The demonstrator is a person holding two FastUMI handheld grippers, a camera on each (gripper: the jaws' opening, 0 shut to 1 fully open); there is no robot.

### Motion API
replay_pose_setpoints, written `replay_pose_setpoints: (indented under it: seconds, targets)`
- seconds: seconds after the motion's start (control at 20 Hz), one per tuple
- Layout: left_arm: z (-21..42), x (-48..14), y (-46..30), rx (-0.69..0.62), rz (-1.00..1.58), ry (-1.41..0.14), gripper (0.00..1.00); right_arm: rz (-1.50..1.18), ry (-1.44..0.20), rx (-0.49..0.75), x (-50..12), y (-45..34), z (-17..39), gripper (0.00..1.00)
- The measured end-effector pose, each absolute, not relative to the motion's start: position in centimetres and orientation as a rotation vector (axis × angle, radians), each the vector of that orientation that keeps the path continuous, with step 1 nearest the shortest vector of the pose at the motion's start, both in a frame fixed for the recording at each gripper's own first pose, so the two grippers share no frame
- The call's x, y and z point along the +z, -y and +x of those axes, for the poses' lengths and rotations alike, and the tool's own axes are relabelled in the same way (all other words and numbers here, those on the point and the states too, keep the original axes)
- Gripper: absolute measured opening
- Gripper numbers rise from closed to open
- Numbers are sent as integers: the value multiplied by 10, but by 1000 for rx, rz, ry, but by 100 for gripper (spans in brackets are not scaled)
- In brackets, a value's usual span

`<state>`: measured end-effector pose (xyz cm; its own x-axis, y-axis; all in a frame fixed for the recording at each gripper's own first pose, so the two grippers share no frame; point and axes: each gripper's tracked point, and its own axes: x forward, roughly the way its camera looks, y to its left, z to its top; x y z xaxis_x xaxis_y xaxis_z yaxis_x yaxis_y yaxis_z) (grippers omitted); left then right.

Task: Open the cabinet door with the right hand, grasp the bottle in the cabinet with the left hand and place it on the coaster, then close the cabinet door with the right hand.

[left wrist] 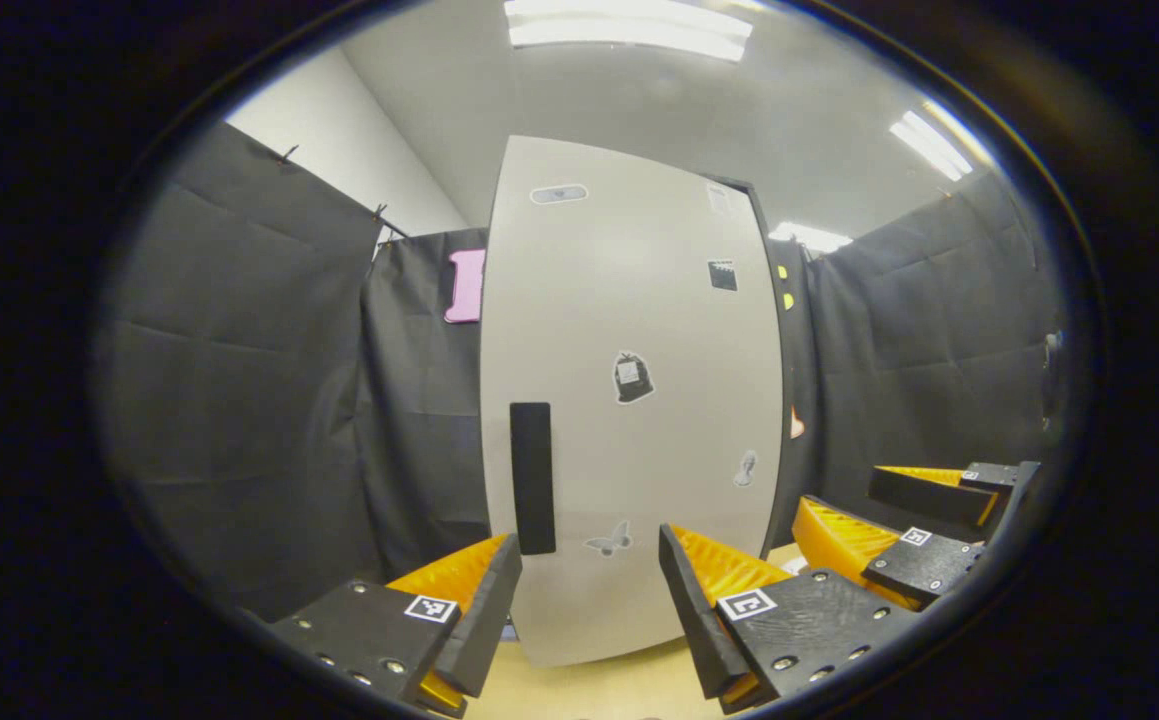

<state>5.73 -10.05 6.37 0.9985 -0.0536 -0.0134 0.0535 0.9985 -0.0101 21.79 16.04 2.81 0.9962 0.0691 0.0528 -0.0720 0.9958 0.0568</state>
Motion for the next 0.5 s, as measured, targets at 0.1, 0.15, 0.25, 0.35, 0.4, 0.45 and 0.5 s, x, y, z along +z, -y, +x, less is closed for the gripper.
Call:
replay_pose_setpoints:
  seconds: [0.1, 0.15, 0.25, 0.35, 0.4, 0.45, 0.5]
  targets:
    - [59, 65, 99, -62, 7, -1, 84, 65, 38, 72, 25, -159, 217, 93]
    - [59, 65, 100, -65, 10, 2, 84, 65, 28, 72, 22, -159, 216, 93]
    - [59, 65, 101, -69, 9, 4, 80, 66, 11, 79, 18, -159, 215, 93]
    - [59, 65, 102, -72, 5, 5, 78, 67, 8, 74, 19, -157, 214, 93]
    - [59, 65, 100, -67, 6, 3, 84, 69, 14, 70, 21, -156, 215, 93]
    - [59, 65, 101, -68, 2, 4, 84, 71, 20, 67, 23, -155, 214, 93]
    - [60, 65, 101, -65, 0, 3, 84, 72, 22, 63, 23, -154, 215, 93]
